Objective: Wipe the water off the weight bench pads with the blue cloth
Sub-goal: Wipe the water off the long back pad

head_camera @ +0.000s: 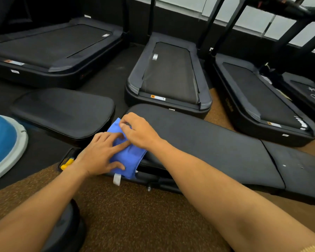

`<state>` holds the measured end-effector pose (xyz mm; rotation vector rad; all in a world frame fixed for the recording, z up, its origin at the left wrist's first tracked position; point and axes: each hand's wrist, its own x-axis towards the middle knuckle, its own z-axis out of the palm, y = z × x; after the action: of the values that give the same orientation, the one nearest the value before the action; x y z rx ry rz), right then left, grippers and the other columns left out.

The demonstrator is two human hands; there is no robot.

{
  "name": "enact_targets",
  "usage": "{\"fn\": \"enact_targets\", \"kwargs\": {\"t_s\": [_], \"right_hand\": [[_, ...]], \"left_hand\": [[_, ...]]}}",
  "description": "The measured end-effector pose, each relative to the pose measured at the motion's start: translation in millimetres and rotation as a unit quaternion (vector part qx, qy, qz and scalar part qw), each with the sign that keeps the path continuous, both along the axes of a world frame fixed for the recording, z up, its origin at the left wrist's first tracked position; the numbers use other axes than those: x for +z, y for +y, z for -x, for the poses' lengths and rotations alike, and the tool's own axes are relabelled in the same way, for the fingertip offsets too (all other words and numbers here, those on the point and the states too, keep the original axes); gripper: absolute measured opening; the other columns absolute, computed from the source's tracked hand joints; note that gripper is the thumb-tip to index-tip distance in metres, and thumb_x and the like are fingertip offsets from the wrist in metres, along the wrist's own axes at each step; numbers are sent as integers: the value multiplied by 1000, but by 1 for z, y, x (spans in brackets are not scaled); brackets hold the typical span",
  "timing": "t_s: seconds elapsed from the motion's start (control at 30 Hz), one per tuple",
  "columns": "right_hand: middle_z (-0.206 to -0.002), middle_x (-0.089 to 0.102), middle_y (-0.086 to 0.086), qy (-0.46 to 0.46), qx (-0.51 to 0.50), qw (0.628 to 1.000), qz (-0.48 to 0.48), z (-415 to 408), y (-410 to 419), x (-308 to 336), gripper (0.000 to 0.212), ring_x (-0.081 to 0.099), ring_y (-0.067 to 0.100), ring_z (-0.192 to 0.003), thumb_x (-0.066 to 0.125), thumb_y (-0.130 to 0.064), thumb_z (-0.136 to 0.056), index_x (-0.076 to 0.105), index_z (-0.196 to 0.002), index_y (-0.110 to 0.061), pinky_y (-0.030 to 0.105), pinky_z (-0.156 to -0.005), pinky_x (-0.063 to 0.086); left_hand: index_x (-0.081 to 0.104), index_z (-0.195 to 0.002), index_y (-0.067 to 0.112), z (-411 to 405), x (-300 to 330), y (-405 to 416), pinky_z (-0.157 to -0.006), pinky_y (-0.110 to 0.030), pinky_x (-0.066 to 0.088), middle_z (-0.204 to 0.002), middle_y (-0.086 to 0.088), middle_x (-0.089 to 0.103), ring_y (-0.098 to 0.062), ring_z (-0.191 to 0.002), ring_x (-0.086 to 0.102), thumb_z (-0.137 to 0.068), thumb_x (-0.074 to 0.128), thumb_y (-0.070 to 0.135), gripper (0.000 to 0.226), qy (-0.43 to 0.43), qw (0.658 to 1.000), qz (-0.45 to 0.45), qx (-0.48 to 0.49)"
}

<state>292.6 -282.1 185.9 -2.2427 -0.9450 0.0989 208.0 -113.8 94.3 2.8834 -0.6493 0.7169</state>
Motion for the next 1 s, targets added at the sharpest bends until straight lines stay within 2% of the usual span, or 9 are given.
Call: {"fn": "enact_targets", "kwargs": {"t_s": [0.07,0.17,0.23,0.33,0.5,0.6,0.7,0.83,1.0], "right_hand": [[-100,53,-5,-13,3,1000,0,6,-2,1,10,51,15,-88,49,-20,-97,55,-89,-23,40,-83,47],[-105,54,-2,-31,2,999,-9,11,-8,1,10,50,12,-92,50,-19,-98,60,-97,-17,39,-84,47],[-107,55,-1,-45,-2,999,-7,14,-13,0,12,49,11,-94,50,-19,-99,61,-102,-14,38,-84,47],[-107,55,0,-60,-6,998,2,15,-21,-3,10,50,13,-96,51,-17,-98,61,-100,-14,39,-84,47],[-105,56,3,-85,-11,996,-17,15,-26,-8,10,52,17,-97,52,-15,-97,61,-100,-12,42,-83,48],[-104,56,4,-103,-15,994,-39,12,-28,-8,9,51,17,-94,53,-13,-96,61,-99,-10,42,-80,48],[-102,56,2,-114,-16,992,-58,9,-34,-6,8,48,12,-90,54,-11,-96,61,-98,-8,36,-76,46],[-102,56,0,-112,-12,992,-65,7,-48,-4,7,49,13,-91,54,-13,-96,60,-96,-10,34,-75,45],[-105,58,4,-118,-18,990,-72,10,-58,-4,9,53,20,-99,55,-12,-96,62,-98,-7,30,-75,39]], "left_hand": [[51,-143,23,-8,1,-4,-107,-49,27,-135,-18,52,-37,-124,47,-79,48,81,86,-4,1000,-27,-14],[45,-148,17,-18,-1,-6,-120,-47,15,-149,-18,45,-34,-141,36,-75,51,86,101,44,997,-29,-50],[42,-149,16,-24,-1,-6,-121,-47,15,-153,-14,43,-32,-144,34,-73,53,87,105,55,996,-18,-74],[50,-143,13,-27,0,-6,-121,-45,14,-149,-14,50,-31,-141,38,-75,51,85,98,22,994,-28,-102],[58,-136,14,-28,-5,-18,-113,-58,34,-139,-13,61,-38,-134,51,-82,61,71,78,-52,988,-51,-135],[58,-137,15,-27,-5,-32,-106,-58,43,-135,-13,64,-40,-127,57,-83,69,60,71,-85,985,-45,-146],[61,-135,16,-21,-7,-47,-99,-56,49,-130,-10,68,-38,-115,65,-85,66,55,64,-109,984,-41,-131],[61,-137,18,-13,-14,-69,-98,-57,50,-130,-9,68,-39,-112,66,-89,57,59,64,-86,992,-41,-76],[65,-133,15,-7,-11,-98,-100,-57,48,-126,-10,69,-39,-111,66,-83,64,60,67,-84,995,-44,-25]]}}
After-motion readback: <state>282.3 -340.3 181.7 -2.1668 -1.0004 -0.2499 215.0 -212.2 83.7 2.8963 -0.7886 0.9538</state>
